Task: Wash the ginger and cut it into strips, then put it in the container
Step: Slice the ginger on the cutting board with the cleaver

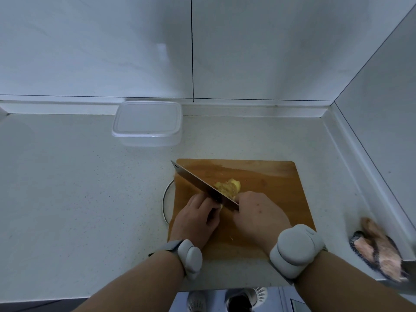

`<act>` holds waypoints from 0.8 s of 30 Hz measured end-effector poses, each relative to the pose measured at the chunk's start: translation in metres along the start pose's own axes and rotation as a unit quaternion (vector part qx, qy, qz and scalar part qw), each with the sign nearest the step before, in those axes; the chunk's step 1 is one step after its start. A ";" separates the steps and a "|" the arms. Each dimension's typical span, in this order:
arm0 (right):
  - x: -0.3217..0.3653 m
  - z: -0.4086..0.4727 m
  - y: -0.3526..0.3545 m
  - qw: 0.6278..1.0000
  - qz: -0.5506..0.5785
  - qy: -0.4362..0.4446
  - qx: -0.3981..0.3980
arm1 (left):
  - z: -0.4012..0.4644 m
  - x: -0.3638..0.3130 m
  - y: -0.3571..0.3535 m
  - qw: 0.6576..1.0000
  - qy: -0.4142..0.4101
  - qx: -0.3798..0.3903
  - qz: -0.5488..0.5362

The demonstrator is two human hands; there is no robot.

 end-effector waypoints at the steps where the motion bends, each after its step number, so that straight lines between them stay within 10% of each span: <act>1: 0.000 0.000 -0.001 1.000 0.002 -0.001 0.000 | 0.000 0.000 0.000 1.000 0.001 0.001 0.002; 24: 0.010 0.013 -0.016 1.000 -0.004 0.004 -0.025 | 0.001 -0.002 0.001 1.000 0.013 0.004 0.012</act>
Point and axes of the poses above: each hand's wrist, its own z-axis towards the middle knuckle, its own y-axis out of the back of the hand, x = y × z, the point moved 8 cm from there along z, towards the middle knuckle, and after that the axes turned 3 degrees about -x, right-handed, at the moved point
